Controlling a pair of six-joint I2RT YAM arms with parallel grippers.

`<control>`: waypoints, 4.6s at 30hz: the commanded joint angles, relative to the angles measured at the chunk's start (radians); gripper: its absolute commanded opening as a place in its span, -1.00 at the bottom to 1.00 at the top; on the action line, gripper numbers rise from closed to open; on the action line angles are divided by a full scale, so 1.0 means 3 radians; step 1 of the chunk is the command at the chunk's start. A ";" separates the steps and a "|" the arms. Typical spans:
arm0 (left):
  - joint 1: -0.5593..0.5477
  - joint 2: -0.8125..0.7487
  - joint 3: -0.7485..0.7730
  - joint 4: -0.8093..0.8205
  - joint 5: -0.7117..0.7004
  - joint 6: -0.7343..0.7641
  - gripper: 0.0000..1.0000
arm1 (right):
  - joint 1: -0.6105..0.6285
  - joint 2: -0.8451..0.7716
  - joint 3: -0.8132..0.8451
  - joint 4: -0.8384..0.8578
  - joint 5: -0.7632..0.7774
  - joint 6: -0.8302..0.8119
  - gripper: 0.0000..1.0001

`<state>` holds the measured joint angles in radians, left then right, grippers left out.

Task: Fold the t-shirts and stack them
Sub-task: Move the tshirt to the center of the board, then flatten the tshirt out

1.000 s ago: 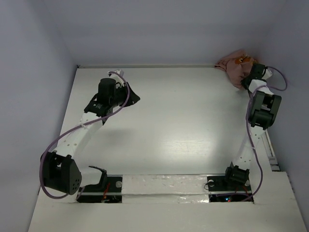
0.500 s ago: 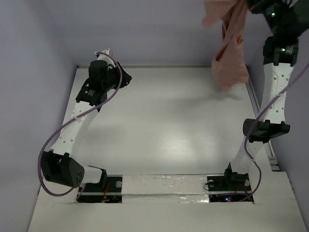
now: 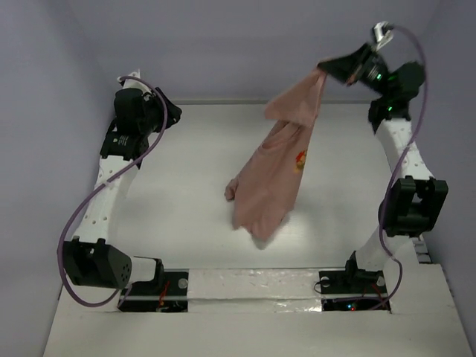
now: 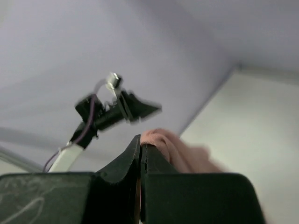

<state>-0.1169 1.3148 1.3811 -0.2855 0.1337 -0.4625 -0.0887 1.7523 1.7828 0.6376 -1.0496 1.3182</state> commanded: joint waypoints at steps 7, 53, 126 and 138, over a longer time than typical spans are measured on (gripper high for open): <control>-0.0561 0.0673 -0.0452 0.0573 0.0362 -0.0064 -0.12 | 0.0306 -0.2040 -0.3176 -0.2651 0.0556 -0.2219 -1.00; -0.0157 0.1171 0.2944 0.0621 -0.0665 0.0139 -1.00 | 0.0306 -0.0547 0.1162 -0.2977 0.1653 -0.1924 -1.00; 0.0436 -0.0139 -0.2123 -0.0025 -0.0697 -0.0912 0.55 | 0.0306 -0.1012 -0.3236 -0.2478 0.2829 -0.1960 0.53; 0.0436 -0.0349 -0.2687 0.0522 -0.0615 -0.1342 0.28 | 0.0367 -0.2717 -0.4633 -0.3563 0.2017 -0.2098 -0.12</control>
<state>0.0090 1.1748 0.5720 -0.2207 -0.0666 -0.8387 0.0074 0.9501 0.4286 -0.3496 -0.3496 0.7036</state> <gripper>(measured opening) 0.649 0.420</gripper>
